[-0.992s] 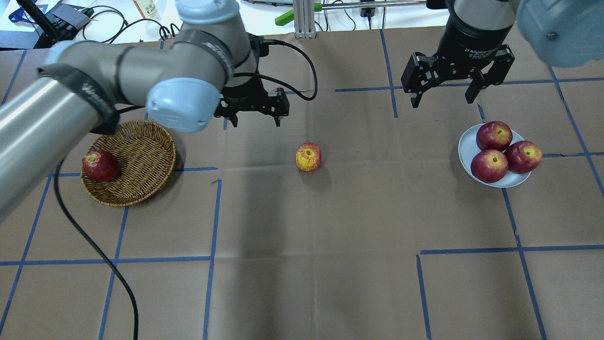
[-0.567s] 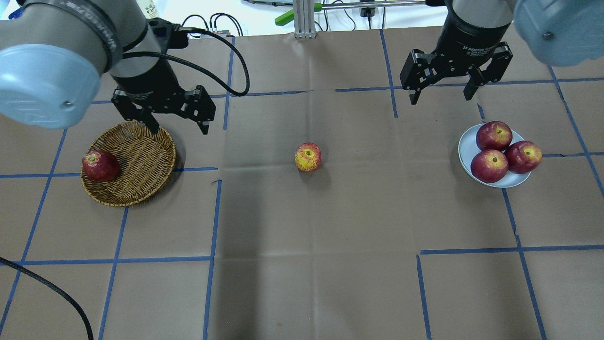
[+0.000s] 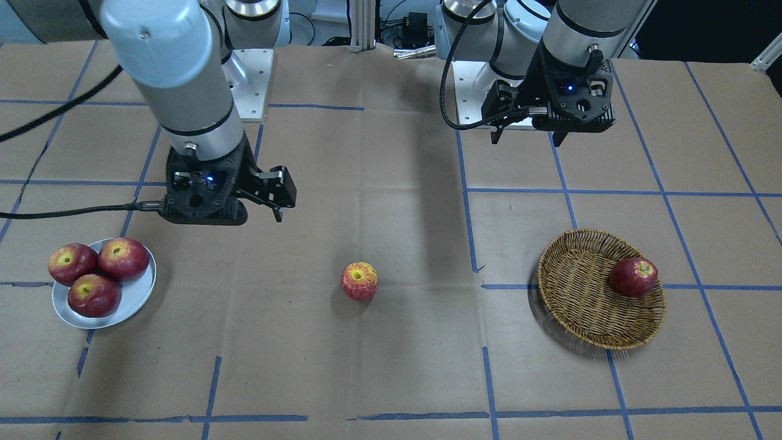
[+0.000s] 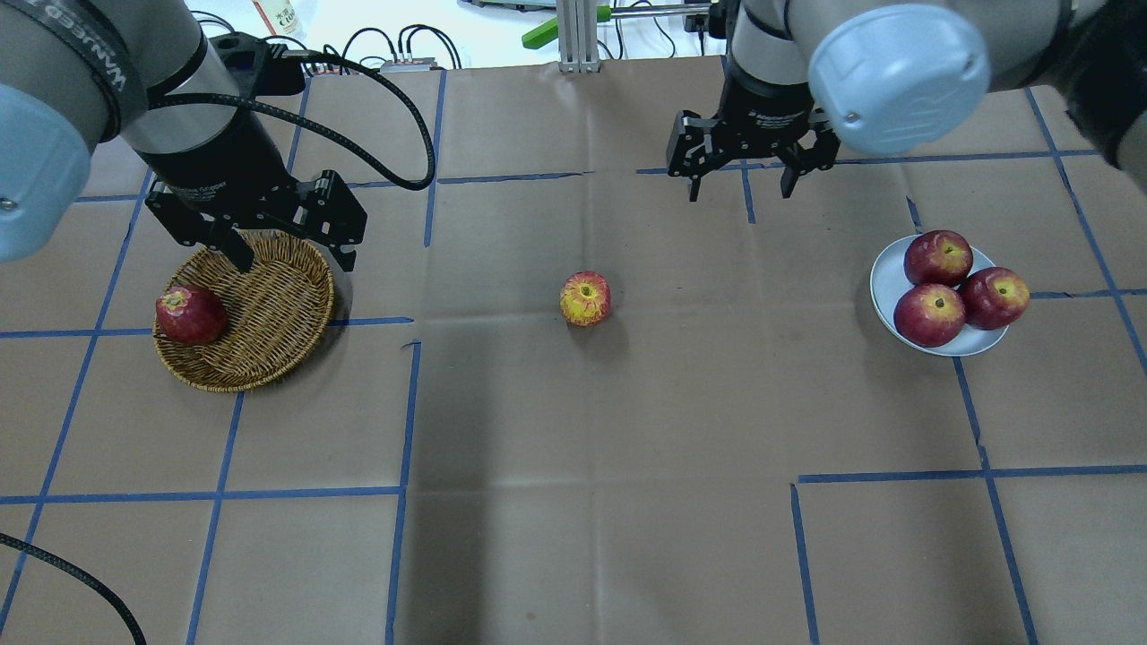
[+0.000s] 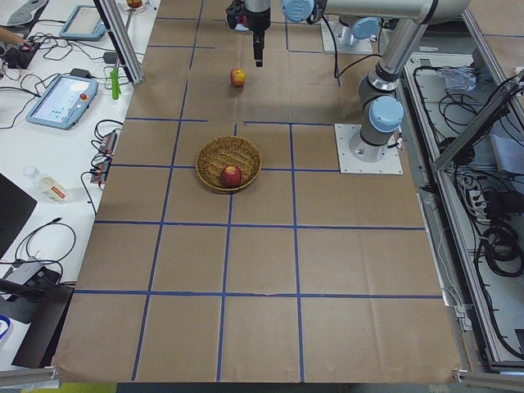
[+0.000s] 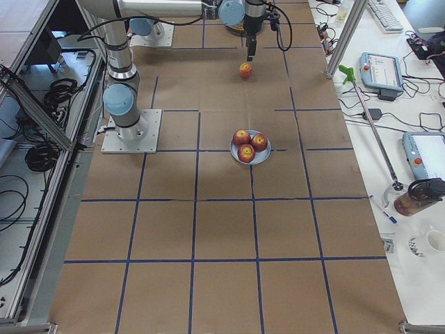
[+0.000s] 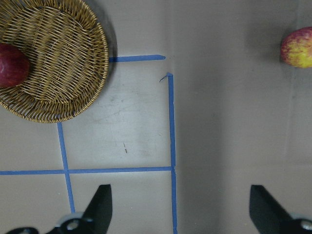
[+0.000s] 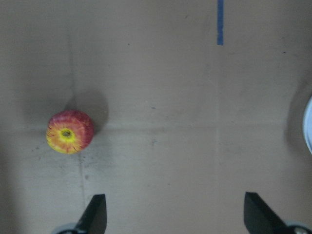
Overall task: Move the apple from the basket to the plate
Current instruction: 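Move the right gripper down over the apple on the table, then grasp the apple with the right gripper and lift it toward the plate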
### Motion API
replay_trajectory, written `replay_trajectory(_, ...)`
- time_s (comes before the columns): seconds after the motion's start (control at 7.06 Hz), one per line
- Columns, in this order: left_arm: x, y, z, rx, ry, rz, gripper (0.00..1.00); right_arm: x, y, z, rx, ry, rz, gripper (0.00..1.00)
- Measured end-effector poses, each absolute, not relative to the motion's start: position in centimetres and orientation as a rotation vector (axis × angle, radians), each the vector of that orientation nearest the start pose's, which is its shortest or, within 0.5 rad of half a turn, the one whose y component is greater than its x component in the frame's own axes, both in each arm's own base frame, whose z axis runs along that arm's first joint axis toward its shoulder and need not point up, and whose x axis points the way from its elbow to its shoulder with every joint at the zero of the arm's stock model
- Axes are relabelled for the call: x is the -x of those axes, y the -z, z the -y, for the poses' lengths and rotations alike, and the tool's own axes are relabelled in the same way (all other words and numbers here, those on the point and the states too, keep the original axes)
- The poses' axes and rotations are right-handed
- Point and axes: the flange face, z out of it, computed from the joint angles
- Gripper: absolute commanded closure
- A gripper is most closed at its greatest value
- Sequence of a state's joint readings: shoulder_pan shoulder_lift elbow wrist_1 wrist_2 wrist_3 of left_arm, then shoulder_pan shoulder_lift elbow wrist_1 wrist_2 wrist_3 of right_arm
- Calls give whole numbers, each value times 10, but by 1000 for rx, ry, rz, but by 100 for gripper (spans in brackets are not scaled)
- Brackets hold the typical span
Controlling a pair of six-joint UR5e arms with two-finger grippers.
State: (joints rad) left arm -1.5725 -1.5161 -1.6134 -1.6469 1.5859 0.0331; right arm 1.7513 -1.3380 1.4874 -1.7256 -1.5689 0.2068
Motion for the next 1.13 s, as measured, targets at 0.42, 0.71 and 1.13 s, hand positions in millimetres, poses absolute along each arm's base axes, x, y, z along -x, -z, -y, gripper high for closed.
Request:
replay_trajectory(0.42,131,-487,453,-54,-139,-3114,1,-333,-329,562,-58,18,-3137,0)
replay_trajectory(0.71,131,-482,455,-53,-152,-3120,1,-366,-263,560,-24,-9,-3149,0)
replay_trajectory(1.13,131,-483,459,-45,-147,-3120,1,-368,-216,546,-13,88,-3114,0)
